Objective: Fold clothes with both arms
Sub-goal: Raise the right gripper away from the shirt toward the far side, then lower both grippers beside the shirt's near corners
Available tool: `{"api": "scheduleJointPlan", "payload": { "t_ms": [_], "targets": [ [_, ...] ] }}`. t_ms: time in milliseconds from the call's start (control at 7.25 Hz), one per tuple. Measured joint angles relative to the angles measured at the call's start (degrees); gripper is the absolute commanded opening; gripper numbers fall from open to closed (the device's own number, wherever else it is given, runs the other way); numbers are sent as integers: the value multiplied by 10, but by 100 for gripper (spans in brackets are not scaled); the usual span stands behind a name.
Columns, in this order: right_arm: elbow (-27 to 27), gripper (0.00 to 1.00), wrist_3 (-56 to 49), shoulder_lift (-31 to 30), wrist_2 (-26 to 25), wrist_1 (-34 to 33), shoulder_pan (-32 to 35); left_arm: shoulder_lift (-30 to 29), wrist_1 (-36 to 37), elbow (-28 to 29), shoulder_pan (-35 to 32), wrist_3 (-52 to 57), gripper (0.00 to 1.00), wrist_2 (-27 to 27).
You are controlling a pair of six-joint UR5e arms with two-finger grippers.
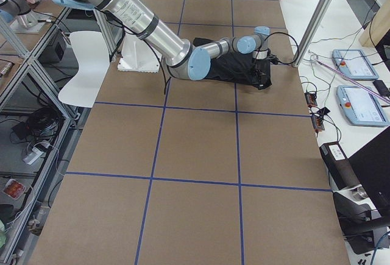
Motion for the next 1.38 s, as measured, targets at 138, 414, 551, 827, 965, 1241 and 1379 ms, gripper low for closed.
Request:
{"api": "scheduleJointPlan", "payload": {
  "t_ms": [138, 414, 551, 827, 965, 1241, 1379],
  "targets": [
    [57, 99, -21, -44, 1, -19, 7, -2, 0, 0, 1, 0, 100, 0],
    [148, 99, -51, -87, 32, -78, 30, -7, 0, 1, 1, 0, 100, 2],
    [190, 99, -60, -89, 68, -110, 41, -7, -1, 0, 3, 1, 100, 5],
    [314, 99, -35, -119, 155, -161, 51, -3, -6, -3, 39, 1, 100, 28],
    [400, 99, 0, -161, 190, -173, 52, 1, -12, -4, 64, -3, 100, 45],
    [523, 99, 82, -228, 236, -171, 52, 32, -72, 4, 103, -17, 100, 83],
    [558, 99, 134, -253, 244, -144, 50, 56, -127, 19, 117, -25, 100, 100]
  ]
}}
